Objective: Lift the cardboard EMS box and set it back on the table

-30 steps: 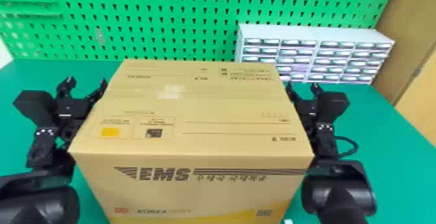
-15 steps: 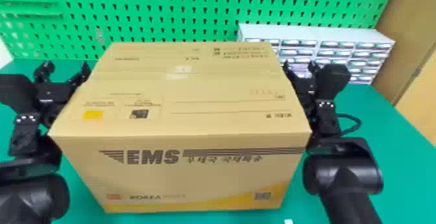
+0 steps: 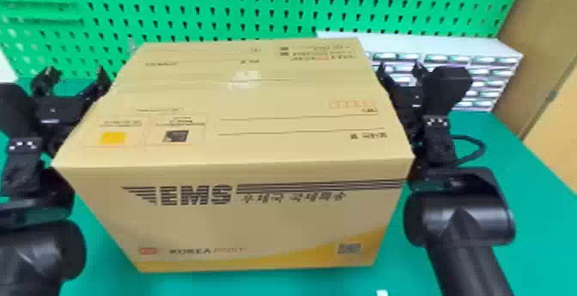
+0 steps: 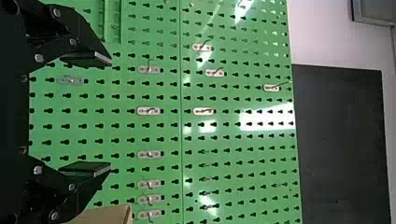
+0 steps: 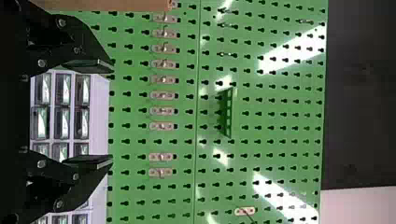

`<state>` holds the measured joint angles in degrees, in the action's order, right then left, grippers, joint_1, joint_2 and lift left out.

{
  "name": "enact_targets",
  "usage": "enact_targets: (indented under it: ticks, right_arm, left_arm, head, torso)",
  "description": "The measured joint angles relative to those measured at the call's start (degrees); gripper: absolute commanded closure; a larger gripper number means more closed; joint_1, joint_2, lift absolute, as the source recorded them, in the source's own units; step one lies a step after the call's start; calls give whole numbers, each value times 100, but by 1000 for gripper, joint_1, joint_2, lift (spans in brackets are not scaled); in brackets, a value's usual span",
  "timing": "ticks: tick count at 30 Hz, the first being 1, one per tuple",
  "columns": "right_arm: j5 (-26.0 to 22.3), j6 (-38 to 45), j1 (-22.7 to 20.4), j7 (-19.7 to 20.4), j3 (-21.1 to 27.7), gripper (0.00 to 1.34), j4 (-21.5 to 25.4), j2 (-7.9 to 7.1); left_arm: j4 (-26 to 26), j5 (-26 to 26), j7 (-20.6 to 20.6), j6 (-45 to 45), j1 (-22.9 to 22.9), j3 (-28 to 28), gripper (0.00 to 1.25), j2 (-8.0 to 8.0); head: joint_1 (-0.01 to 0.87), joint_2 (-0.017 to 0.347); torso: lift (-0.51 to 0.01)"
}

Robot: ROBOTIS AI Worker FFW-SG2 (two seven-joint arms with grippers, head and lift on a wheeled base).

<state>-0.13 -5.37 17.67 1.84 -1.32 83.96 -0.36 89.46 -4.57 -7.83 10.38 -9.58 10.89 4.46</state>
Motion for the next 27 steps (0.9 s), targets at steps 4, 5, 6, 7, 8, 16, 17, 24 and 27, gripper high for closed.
enact_targets:
  ticks: [4, 5, 6, 7, 8, 16, 17, 24, 27]
  right_arm:
    - [9, 1, -8, 0, 4, 562, 5, 1]
    - [10, 1, -8, 0, 6, 562, 5, 1]
    - [12, 1, -9, 0, 7, 562, 6, 1]
    - [13, 1, -9, 0, 8, 562, 6, 1]
    - [13, 1, -9, 0, 8, 562, 6, 1]
    - [13, 10, -10, 0, 22, 562, 6, 2]
    - [13, 12, -10, 0, 24, 562, 6, 2]
    - [12, 14, -10, 0, 27, 561, 6, 2]
    - [7, 14, -10, 0, 27, 562, 6, 2]
  left_arm:
    - [1, 0, 1, 0, 0, 0, 461, 1]
    - [1, 0, 1, -1, 0, 0, 460, 1]
    - [2, 0, 1, -1, 0, 0, 461, 1]
    - [2, 0, 1, -1, 0, 1, 460, 1]
    - [2, 0, 1, -1, 0, 1, 460, 1]
    - [2, 0, 3, -1, 0, 16, 460, 2]
    - [2, 0, 6, -1, 0, 19, 460, 2]
    - [2, 0, 10, -1, 0, 27, 460, 2]
    - [2, 0, 10, -1, 0, 27, 460, 2]
  head:
    - [678, -14]
    - [678, -14]
    - [678, -14]
    - [678, -14]
    - [678, -14]
    - [678, -14]
    - [678, -14]
    - [678, -14]
    - [678, -14]
  torso:
    - [-95]
    - [-95]
    - [-95]
    - [-95]
    - [-95]
    - [-95]
    - [-95]
    - [-95]
    - [-95]
